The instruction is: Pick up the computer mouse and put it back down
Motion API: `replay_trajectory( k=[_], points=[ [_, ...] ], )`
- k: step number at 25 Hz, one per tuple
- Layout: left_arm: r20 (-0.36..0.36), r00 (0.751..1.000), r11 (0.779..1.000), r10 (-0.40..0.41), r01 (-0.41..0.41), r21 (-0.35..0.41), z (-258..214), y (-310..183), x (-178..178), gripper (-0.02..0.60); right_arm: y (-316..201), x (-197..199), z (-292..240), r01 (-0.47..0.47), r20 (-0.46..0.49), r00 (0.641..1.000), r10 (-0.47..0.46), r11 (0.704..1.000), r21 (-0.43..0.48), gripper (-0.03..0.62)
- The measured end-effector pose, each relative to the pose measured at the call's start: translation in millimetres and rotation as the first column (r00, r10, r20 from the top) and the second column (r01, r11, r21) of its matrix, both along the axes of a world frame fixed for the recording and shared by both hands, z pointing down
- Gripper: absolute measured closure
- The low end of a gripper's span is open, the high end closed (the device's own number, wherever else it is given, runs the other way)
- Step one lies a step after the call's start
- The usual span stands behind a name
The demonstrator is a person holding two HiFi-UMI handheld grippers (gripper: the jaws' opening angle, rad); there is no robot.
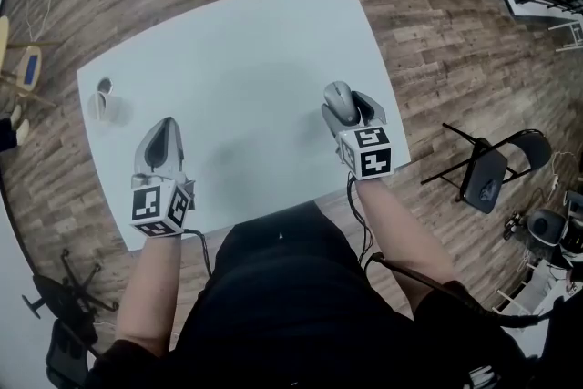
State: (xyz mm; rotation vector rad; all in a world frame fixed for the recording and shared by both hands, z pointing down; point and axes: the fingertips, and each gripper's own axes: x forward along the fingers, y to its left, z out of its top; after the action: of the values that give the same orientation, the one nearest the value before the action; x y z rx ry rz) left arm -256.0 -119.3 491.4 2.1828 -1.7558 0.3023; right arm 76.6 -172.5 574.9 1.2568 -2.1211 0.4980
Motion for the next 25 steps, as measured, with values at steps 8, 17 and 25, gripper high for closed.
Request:
replay_trajectory(
  k=[8, 17, 25],
  points=[
    [-0.01, 1.0, 0.999, 0.002, -0.002, -0.033, 13.6, 6.0, 6.6, 0.574, 0.8, 4.7, 10.9, -0.001, -0.009, 1.0, 0.001, 1.0, -0.016, 0.299],
    [-0.001, 1.0, 0.999, 0.027, -0.027, -0.035, 12.4, -3.9, 17.1, 0.574, 3.6, 6.9, 25.4, 0.006, -0.008, 1.0, -0.006, 0.999, -0.035, 0.299],
    [0.013, 0.999, 0.997, 0.039, -0.038, -0.059, 20.3, -10.0, 21.7, 0.574, 2.0, 3.2, 39.4, 0.002, 0.002, 1.0, -0.002, 0.998, -0.061, 0.299]
  ],
)
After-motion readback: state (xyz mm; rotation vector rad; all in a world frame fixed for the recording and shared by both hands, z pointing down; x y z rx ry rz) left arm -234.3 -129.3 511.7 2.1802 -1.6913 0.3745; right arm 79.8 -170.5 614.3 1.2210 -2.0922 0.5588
